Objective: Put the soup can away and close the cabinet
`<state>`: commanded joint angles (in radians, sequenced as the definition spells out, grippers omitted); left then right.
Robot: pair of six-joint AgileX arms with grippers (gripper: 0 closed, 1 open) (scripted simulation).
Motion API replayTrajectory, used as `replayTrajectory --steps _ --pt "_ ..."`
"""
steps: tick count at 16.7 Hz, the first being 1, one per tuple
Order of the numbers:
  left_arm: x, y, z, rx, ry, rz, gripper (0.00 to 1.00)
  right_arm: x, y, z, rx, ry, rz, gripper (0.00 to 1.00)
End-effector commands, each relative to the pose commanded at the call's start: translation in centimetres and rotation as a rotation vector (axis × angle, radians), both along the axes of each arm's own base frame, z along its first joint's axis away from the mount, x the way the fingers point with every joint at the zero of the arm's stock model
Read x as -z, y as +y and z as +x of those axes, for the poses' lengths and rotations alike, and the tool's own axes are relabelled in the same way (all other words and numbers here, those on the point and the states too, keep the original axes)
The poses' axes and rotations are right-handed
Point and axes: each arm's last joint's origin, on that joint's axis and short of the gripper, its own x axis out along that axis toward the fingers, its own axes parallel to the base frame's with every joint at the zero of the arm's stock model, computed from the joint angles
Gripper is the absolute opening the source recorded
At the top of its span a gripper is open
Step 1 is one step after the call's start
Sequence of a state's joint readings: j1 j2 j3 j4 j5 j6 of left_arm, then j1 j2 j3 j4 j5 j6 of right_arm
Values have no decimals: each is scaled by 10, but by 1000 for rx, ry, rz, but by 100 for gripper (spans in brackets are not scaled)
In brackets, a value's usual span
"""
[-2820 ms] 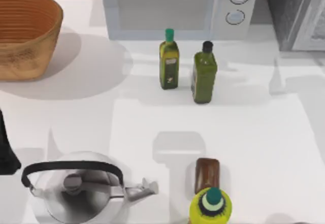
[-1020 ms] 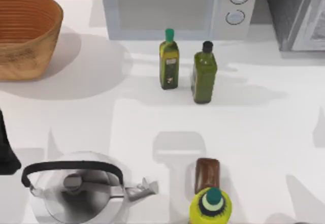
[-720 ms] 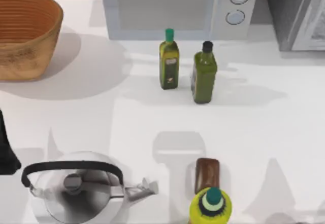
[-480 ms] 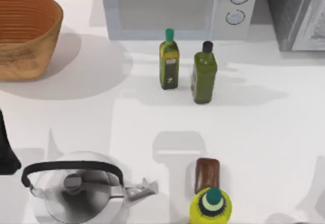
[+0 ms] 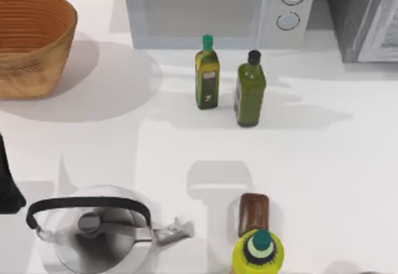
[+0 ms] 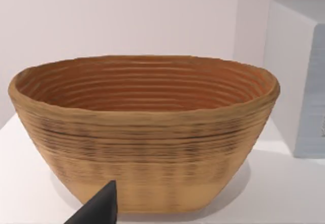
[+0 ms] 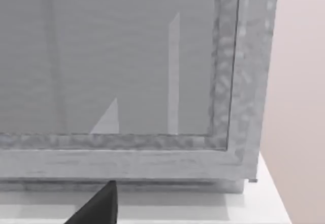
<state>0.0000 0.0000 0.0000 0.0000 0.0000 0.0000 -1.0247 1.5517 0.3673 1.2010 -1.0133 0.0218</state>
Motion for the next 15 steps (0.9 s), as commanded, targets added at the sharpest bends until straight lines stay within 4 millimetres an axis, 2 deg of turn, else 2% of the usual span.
replayTrajectory --steps 4,8,11,15 --pt "0 0 0 0 0 0 100 -1 -1 1 -3 1 2 100" --pt "0 0 0 0 0 0 100 -28 -24 14 -16 -8 -9 100" --pt "0 0 0 0 0 0 100 -68 -50 28 -25 -7 -10 100" --pt "0 0 0 0 0 0 100 -145 -72 39 -33 6 10 100"
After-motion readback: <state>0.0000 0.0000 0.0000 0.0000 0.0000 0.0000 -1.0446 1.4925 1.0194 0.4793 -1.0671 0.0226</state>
